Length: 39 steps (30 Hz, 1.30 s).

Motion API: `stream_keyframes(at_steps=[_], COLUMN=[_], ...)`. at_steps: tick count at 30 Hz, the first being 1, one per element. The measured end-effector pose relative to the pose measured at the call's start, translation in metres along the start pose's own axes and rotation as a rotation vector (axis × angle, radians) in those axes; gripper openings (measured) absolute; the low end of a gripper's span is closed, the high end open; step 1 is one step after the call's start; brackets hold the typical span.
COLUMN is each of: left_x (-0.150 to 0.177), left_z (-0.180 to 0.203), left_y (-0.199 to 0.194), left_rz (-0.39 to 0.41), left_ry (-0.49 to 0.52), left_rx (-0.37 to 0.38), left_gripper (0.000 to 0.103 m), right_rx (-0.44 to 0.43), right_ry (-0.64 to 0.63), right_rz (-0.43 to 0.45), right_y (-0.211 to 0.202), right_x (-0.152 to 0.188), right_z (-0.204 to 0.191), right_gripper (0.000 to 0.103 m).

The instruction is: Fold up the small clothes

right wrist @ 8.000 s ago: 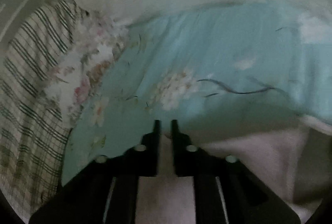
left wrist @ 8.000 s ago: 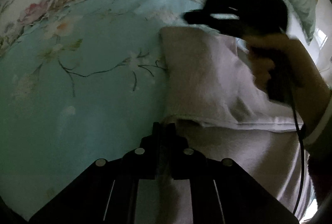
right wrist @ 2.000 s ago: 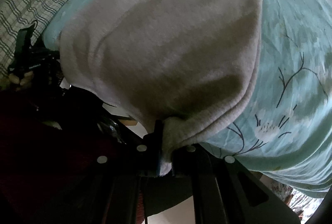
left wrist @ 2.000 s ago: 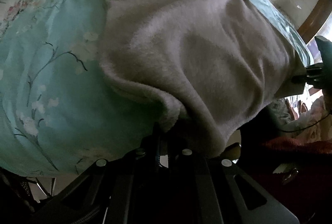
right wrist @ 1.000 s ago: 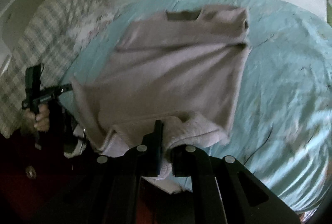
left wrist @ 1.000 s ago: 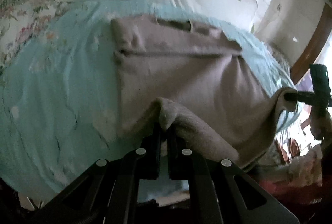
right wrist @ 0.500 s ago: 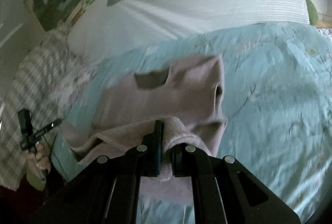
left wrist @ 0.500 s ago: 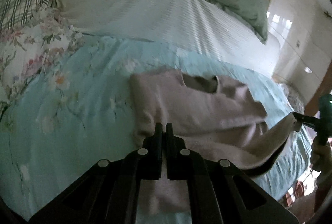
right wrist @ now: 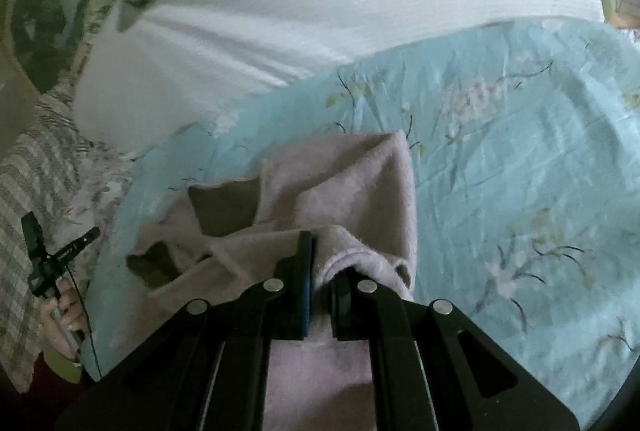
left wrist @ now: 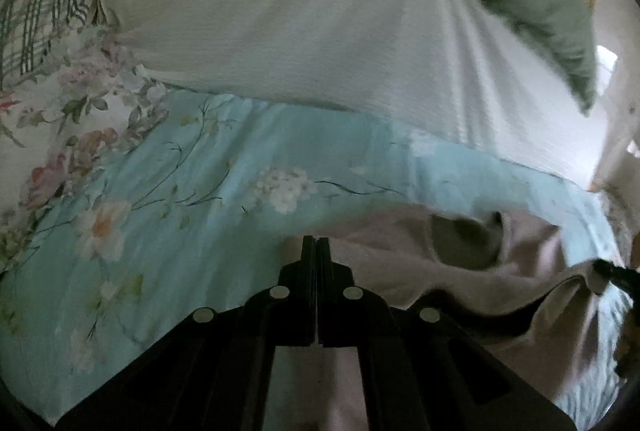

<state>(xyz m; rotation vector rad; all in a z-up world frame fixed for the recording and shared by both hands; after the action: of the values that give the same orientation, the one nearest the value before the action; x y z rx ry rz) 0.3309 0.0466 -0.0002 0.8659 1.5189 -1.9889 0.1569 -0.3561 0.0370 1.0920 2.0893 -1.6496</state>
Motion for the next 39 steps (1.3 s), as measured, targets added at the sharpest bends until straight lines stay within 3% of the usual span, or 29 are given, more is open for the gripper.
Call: stream_keyframes(at_steps=[2, 7, 9, 10, 11, 16, 19, 22, 23, 24, 25, 26, 28, 32, 35, 39], left_x=[-0.001, 0.019, 0.027, 0.032, 0.035, 0.039, 0.041, 0.044, 0.046, 0.047, 0.048, 0.049, 0.047, 0.032, 0.015, 0.006], left_z=[-0.005, 0.006, 0.013, 0.015, 0.015, 0.02, 0.029, 0.039, 0.041, 0.043, 0.044, 0.042, 0.037, 0.038, 0.038, 0.03], left_y=[0.027, 0.032, 0.029, 0.03, 0.029, 0.021, 0.024, 0.041, 0.047, 0.054, 0.063, 0.071, 0.073, 0.049, 0.049, 0.082], left_rz=[-0.049, -0.08, -0.094, -0.105, -0.102, -0.097, -0.127, -0.181, -0.197, -0.21, -0.233, -0.258, -0.247, -0.142, -0.103, -0.139], left_ry=[-0.016, 0.06, 0.103, 0.123, 0.132, 0.167, 0.209, 0.237, 0.248, 0.257, 0.262, 0.25, 0.214, 0.206, 0.177, 0.109], left_rx=[-0.018, 0.086, 0.107, 0.116, 0.116, 0.211, 0.21, 0.143, 0.106, 0.069, 0.03, 0.003, -0.003, -0.022, -0.061, -0.103], left_gripper=[0.0, 0.002, 0.028, 0.056, 0.066, 0.066, 0.073, 0.073, 0.064, 0.052, 0.015, 0.003, 0.003, 0.002, 0.002, 0.003], right_rx=[0.018, 0.02, 0.014, 0.012, 0.008, 0.004, 0.006, -0.001, 0.003, 0.009, 0.015, 0.017, 0.017, 0.016, 0.043, 0.064], right_ry=[0.012, 0.025, 0.035, 0.04, 0.044, 0.041, 0.039, 0.029, 0.019, 0.005, -0.008, -0.022, -0.046, -0.024, 0.013, 0.114], right_rz=[-0.024, -0.033, -0.04, -0.042, -0.04, -0.034, -0.031, -0.024, -0.021, -0.015, -0.007, 0.011, 0.062, 0.097, 0.074, -0.01], right_y=[0.015, 0.024, 0.025, 0.025, 0.024, 0.019, 0.017, 0.015, 0.013, 0.011, 0.008, 0.002, -0.016, -0.026, -0.005, 0.033], right_x=[0.001, 0.008, 0.009, 0.009, 0.009, 0.009, 0.01, 0.011, 0.011, 0.01, 0.01, 0.008, 0.0, -0.02, -0.028, -0.029], right_z=[0.005, 0.015, 0.017, 0.018, 0.018, 0.015, 0.012, 0.01, 0.008, 0.006, 0.003, 0.0, -0.005, -0.003, 0.002, 0.018], right_gripper=[0.008, 0.008, 0.008, 0.008, 0.008, 0.009, 0.013, 0.018, 0.018, 0.018, 0.018, 0.017, 0.009, 0.008, 0.008, 0.009])
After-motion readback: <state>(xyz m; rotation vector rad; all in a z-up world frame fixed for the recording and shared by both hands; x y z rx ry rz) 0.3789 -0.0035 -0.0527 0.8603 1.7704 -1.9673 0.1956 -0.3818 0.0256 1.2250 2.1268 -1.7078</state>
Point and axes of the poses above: each gripper's, at about its wrist camera, not at the fingertips, and y roughly the way its jaws point, z to its right, x to its underside, the point moved 3 cm from there along y, roughly the way its jaws point, and after that the axes turned 4 degrees about x, right-handed, at the moved point
